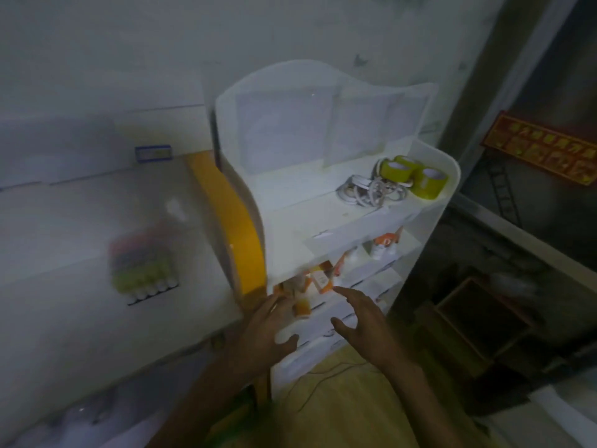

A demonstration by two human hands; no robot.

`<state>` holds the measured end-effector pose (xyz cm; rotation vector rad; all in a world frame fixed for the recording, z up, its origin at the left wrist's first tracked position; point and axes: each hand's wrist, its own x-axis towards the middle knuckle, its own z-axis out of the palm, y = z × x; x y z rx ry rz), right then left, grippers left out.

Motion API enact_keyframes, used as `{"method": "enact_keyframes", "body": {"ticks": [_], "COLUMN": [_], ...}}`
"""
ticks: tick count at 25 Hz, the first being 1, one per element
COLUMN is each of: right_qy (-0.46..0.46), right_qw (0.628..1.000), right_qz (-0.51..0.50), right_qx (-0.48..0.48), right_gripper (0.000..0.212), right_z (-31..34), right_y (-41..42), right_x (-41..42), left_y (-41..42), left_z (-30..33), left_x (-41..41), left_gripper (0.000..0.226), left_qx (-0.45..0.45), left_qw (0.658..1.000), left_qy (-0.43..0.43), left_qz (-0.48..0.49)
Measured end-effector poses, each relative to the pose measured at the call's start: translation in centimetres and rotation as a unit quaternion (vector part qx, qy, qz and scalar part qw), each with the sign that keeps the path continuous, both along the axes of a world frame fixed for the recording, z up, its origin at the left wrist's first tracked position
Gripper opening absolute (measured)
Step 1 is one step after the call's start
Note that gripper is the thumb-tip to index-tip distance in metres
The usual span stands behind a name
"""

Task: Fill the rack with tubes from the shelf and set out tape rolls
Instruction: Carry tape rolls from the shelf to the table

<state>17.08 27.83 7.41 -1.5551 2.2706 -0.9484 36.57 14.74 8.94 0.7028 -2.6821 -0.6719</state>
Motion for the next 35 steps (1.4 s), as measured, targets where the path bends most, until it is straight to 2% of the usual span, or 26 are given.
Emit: {"method": "enact_keyframes", "body": {"ticks": [3,5,13,15,17,21,25,28,35], "right_qy": [0.005,0.011,-0.005,-0.012,-0.009,-0.010,-0.006,-0.017,-0.005], "right_qw": [1.000,0.999,0.998,0.998,0.997,0.997,0.998,0.999,0.999], "right_qz": [-0.025,-0.030,-0.047,-0.046,-0.050,-0.053,-0.039,-0.027,0.011], "right_qx": [0.016,0.018,0.032,0.044,0.054,0.052,0.046,0.034,0.036], "right_gripper": [0.056,0.056,0.055,0.056,0.057,0.053,0.051,0.056,0.060], "right_z": [0.2,0.7,0.9,0.5,0.2,0.7,0.8,-0.2,-3.3], "right_y": [2.8,4.2,4.2,2.8,1.1,-3.3,-7.7,-10.6,-18.9], "right_x": [-5.1,-8.1,-17.8,-20.5,-23.6,-30.4,-36.4,-39.5,-46.1], "left_y": [2.0,2.8,1.5,-0.3,-2.2,-6.1,-10.8,-12.8,-15.7], "left_z": [-0.2,-0.1,-0.8,-1.3,-1.5,-0.9,-1.2,-1.6,-2.5], "left_x": [-5.0,-8.4,-19.8,-22.8,-25.7,-31.5,-36.2,-38.4,-41.1], "left_gripper": [0.066,0.064,0.069,0.062,0.063,0.066,0.065,0.068,0.062], "left_qx": [-0.035,-0.079,-0.079,-0.082,-0.079,-0.061,-0.076,-0.063,-0.079], "left_qw": [0.999,0.997,0.995,0.995,0.996,0.997,0.995,0.995,0.987], "left_qy": [0.006,0.013,-0.044,-0.041,-0.039,0.017,0.023,-0.003,0.002], "left_qz": [0.010,0.022,0.034,0.036,0.030,0.036,0.052,0.075,0.142]}}
